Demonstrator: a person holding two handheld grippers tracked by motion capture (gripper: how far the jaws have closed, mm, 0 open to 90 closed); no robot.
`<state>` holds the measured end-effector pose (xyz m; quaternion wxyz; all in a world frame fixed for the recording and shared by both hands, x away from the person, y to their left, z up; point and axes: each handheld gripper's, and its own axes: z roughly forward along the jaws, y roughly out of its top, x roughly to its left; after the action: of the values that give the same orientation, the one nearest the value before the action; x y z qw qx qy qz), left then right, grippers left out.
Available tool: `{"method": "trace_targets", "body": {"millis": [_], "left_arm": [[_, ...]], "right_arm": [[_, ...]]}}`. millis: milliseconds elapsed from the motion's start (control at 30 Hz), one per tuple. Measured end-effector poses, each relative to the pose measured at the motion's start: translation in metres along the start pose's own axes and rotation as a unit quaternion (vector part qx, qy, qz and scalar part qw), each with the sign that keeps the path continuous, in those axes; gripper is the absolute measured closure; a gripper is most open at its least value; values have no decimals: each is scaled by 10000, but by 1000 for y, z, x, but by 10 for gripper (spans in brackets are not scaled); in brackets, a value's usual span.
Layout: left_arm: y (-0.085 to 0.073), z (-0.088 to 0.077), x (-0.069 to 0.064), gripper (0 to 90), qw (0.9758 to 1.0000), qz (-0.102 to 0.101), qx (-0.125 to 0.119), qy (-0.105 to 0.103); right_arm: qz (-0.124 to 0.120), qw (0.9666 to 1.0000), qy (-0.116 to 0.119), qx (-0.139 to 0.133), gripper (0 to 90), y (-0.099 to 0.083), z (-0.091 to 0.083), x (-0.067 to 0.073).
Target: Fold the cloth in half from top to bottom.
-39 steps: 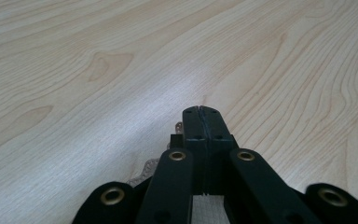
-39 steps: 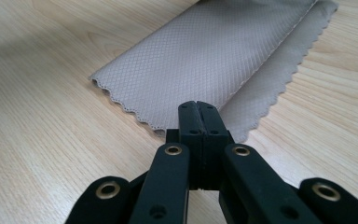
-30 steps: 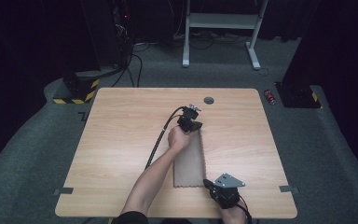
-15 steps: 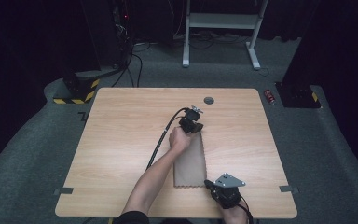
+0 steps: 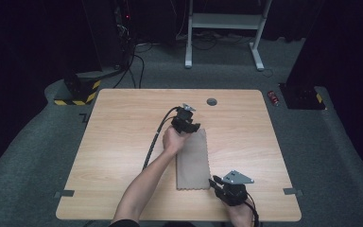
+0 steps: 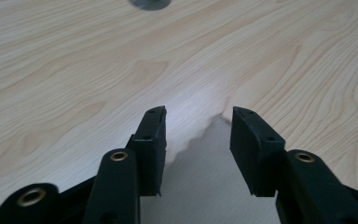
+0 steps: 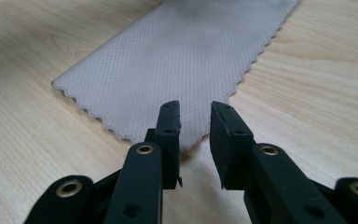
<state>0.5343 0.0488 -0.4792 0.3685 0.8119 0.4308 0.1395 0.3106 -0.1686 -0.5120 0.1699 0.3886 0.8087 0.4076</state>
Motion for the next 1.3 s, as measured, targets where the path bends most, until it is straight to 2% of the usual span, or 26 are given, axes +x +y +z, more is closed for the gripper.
{"method": "trace_targets", "body": {"millis": [100, 233, 300, 433, 567, 700, 767, 833, 967, 1133, 1300], "left_arm": [[-15, -6, 9, 533, 9997, 34, 102, 203], [-33, -6, 23, 525, 9991, -224, 192, 319], [-38, -6, 27, 523, 9987, -276, 205, 376], [-46, -7, 32, 523, 9979, -189, 284, 553], [-49, -8, 37, 510, 9977, -211, 274, 591], [-50, -8, 39, 483, 9972, -120, 292, 683], [-51, -8, 39, 467, 9971, -113, 292, 700], [-51, -8, 39, 459, 9971, -114, 260, 712], [-54, -8, 43, 415, 9975, -103, 200, 677], [-58, -9, 43, 408, 9977, -82, 33, 672], [-54, -10, 45, 392, 9974, -166, 206, 676]], "right_arm": [[-58, 10000, 18, 28, 701, 4, 4, -1], [-137, 9998, 47, 128, 692, 7, 12, -1], [-131, 9997, 67, 169, 687, 7, 14, 0], [-170, 9995, 92, 256, 681, 6, 19, 0], [-203, 9990, 97, 377, 681, 4, 24, 0], [-234, 9989, 103, 403, 674, 5, 24, 0], [-338, 9985, 91, 420, 668, 5, 24, 1], [-393, 9984, 54, 396, 666, 5, 24, 2], [-349, 9986, 133, 384, 658, 4, 24, 0], [-393, 9983, 166, 389, 655, 4, 24, 0], [-426, 9982, 169, 385, 635, 4, 24, 1]]}}
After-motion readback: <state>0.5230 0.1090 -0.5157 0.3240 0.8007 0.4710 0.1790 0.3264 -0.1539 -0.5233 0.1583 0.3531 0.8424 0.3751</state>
